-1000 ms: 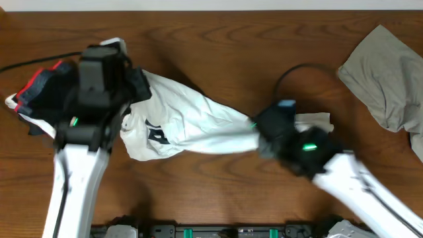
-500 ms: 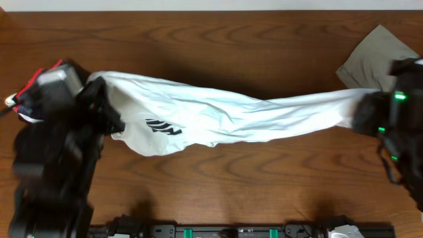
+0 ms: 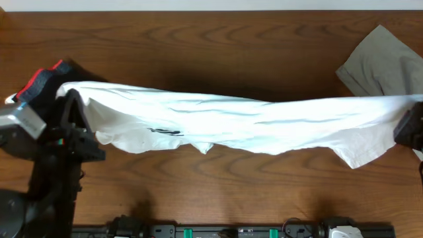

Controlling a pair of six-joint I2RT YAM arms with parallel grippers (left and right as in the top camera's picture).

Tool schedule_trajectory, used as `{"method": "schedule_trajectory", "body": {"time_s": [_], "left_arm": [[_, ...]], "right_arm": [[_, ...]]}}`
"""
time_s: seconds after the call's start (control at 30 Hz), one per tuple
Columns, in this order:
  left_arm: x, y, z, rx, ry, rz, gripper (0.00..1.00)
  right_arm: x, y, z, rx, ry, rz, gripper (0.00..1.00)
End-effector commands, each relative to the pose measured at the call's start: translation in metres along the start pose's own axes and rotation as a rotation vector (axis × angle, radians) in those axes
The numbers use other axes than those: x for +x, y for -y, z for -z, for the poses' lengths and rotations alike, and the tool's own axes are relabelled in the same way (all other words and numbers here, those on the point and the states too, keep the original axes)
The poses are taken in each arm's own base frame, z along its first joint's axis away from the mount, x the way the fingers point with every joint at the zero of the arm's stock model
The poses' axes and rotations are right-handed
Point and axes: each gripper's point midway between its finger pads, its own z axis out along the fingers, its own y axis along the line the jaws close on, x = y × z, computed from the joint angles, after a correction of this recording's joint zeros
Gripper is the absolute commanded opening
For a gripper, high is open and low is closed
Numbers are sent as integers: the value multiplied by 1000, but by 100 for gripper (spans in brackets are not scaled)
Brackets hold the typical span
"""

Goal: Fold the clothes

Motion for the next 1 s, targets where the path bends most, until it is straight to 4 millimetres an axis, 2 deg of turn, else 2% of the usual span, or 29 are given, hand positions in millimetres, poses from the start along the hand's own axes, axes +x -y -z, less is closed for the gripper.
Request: {"method": "schedule_trajectory", "body": {"time_s": [0.0,0.13,0.27,0.4,0.47,0.57,0.67,0.73,0.8,0.87,0.9,0.97], "left_arm": [[-16,1,7,-9,46,18,6],[2,-4,-19,-40,-34,24,6],[32,-12,-60,-88,-159,13,6],[73,-21,-112,-131,-303,3,5],[99,-25,-142,-137,-379,2,6],[141,-25,-201,-99,-458,9,6],[167,-14,-261,9,-447,-24,6],[168,-12,-295,32,-400,-47,6],[150,-8,-319,42,-348,-54,6],[117,-1,-334,54,-277,-61,6],[96,2,-338,56,-234,-62,6],[54,7,-339,50,-151,-64,6]], "right_arm": [[-7,7,2,28,20,13,1],[-4,-6,-23,20,-56,53,1],[4,-28,-71,2,-191,119,1],[19,-52,-132,-6,-340,182,1],[29,-68,-169,-30,-412,228,1],[41,-92,-232,-68,-467,274,1],[32,-109,-295,-68,-400,227,1],[13,-116,-320,-78,-319,185,1],[-21,-117,-327,-85,-207,149,1],[-58,-111,-316,-87,-107,100,1],[-80,-105,-304,-88,-56,54,1],[-113,-93,-281,-97,20,-7,1]]}}
